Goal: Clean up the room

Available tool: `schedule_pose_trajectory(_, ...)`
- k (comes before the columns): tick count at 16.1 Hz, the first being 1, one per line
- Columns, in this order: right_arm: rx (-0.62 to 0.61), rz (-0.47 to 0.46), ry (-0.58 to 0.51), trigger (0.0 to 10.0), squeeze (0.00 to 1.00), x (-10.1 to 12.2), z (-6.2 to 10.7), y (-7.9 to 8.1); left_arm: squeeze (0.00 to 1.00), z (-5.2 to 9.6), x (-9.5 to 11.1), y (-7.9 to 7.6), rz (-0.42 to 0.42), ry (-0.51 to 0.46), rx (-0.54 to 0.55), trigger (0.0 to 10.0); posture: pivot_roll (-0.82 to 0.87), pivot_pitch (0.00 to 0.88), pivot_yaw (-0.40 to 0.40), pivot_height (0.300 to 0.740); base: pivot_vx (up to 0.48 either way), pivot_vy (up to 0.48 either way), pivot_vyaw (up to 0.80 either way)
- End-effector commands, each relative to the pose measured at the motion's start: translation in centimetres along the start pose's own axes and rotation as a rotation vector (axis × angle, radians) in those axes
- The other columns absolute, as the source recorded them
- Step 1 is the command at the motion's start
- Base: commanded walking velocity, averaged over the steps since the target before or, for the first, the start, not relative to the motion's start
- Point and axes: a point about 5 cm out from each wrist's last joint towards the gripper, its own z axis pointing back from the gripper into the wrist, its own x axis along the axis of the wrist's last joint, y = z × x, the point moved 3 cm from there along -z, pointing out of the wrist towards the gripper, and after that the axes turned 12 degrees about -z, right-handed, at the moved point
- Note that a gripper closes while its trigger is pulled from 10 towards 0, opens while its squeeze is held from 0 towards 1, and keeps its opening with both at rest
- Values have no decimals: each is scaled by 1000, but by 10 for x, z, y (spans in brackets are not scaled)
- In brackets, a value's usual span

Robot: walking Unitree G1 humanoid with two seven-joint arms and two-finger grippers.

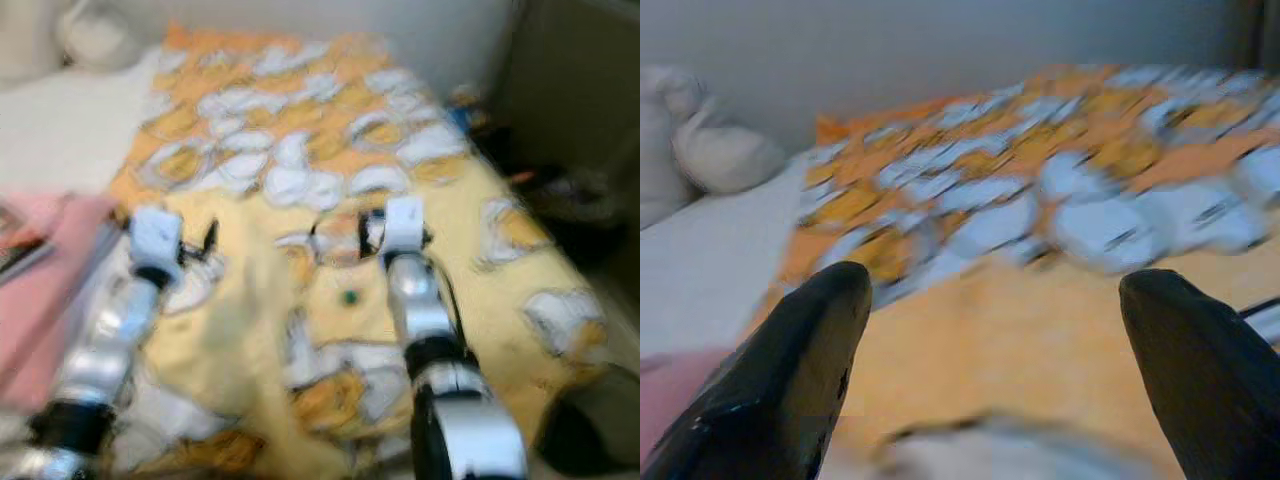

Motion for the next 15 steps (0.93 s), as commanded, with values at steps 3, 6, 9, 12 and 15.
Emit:
schedule_pose_trajectory(3,-88,6,108,10000,0,-27,2,-8,0,31,4,32,-58,24,-74,10000,158,241,121,740,0,0,0)
schedule_pose_trajectory(6,-221,7,109,10000,0,-29,4,-27,0,61,-1,49,-96,89,-68,10000,217,293,140,740,0,0,0)
schedule_pose_trajectory(9,-275,51,-28,10000,0,-3,0,-36,0,74,-3,52,-77,123,-50,10000,217,313,130,740,0,0,0)
schedule_pose_trajectory(12,-306,44,-45,10000,0,-1,2,-46,0,82,-3,41,-57,149,-73,10000,201,319,108,740,0,0,0)
schedule_pose_trajectory(15,-377,-62,57,10000,0,-24,11,-66,0,81,-2,31,-54,157,-94,10000,180,316,98,740,0,0,0)
